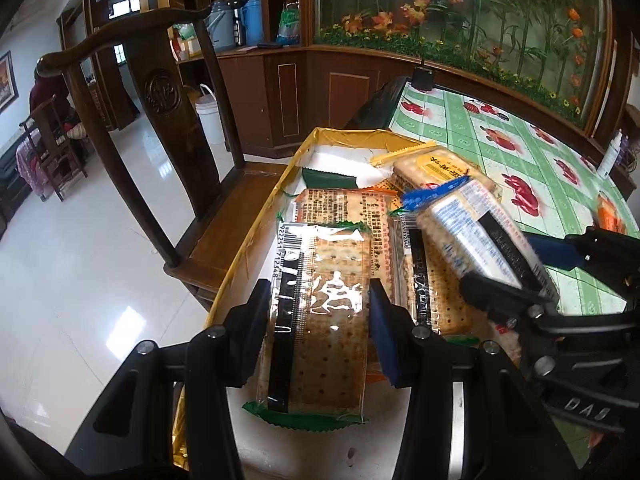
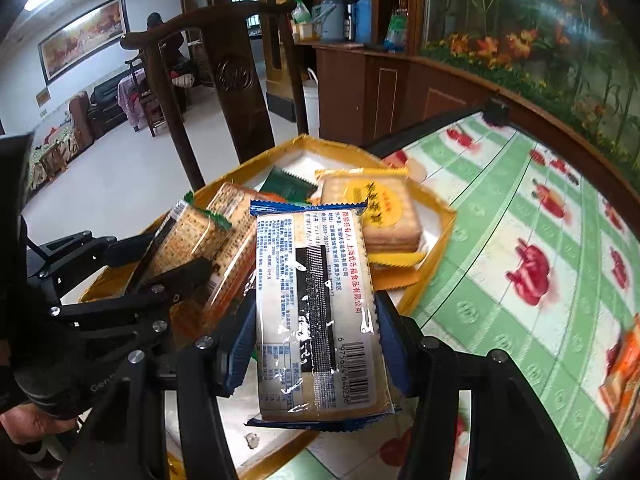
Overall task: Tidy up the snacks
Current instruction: 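Open both tools to release the packs in the box and withdraw, then move both tools back over the remaining orange cracker packs on the table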
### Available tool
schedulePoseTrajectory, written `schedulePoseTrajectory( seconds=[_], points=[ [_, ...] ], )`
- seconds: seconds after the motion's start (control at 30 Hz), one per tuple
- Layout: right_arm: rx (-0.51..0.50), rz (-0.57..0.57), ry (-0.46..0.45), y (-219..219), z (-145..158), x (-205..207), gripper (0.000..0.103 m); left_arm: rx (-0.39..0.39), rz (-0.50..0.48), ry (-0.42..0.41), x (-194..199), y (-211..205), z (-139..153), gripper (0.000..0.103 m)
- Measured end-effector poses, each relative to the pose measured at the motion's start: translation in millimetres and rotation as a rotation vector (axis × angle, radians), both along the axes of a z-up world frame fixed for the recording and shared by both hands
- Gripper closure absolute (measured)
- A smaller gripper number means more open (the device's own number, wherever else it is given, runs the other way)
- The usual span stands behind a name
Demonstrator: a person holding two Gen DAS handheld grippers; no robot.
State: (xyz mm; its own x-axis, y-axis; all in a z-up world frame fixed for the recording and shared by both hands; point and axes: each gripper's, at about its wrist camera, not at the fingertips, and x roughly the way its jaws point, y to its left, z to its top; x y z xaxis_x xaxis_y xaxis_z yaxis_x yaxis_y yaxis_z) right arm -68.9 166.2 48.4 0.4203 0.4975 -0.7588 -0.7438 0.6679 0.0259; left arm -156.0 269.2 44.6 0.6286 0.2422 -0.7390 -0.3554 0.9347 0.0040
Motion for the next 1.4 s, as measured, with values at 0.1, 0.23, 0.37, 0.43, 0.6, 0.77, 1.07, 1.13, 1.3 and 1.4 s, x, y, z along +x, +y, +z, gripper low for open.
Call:
schedulePoseTrajectory(
  seconds=[0.1,0.23,0.37,0.43,0.6,0.77,1.07,1.13,1.3,1.4],
  points=[
    [0.013,-0.010,0.004,0.1,-0.6,-4.0,0.046,0.002,0.005,-0.008,-1.9,1.8,-0.8,0.053],
    [0.052,-0.009,0.036,-3.4,0.8,-9.3,0.045,0.011,0.021,-0.022,-5.6,2.9,-4.3,0.051],
    [0.101,0.001,0.090,-8.0,0.8,-7.1,0.039,-0.001,0.037,-0.031,-7.7,7.3,-6.7,0.033],
    [0.135,0.000,0.118,-11.4,1.3,-6.0,0.035,0.008,0.037,-0.032,-8.4,5.6,-6.9,0.032],
    [0.117,-0.007,0.103,-12.4,1.2,-8.6,0.035,0.036,0.035,-0.038,-9.4,1.1,-4.6,0.029],
    [0.108,-0.025,0.045,-20.5,11.0,-14.2,0.033,0.071,0.050,-0.076,-12.2,-3.3,8.0,0.021],
    [0.068,-0.085,-0.054,-42.0,22.9,-12.5,0.030,0.104,0.030,-0.120,-5.2,-23.4,25.7,0.018],
    [0.056,-0.106,-0.077,-48.8,24.9,-11.4,0.028,0.119,0.014,-0.129,-1.7,-33.3,29.8,0.017],
    [0.056,-0.149,-0.106,-71.5,30.7,-8.2,0.027,0.139,-0.029,-0.150,7.4,-56.9,38.5,0.017],
    [0.048,-0.184,-0.127,-86.5,33.6,-6.6,0.026,0.155,-0.058,-0.162,14.4,-73.6,43.7,0.017]
  ],
)
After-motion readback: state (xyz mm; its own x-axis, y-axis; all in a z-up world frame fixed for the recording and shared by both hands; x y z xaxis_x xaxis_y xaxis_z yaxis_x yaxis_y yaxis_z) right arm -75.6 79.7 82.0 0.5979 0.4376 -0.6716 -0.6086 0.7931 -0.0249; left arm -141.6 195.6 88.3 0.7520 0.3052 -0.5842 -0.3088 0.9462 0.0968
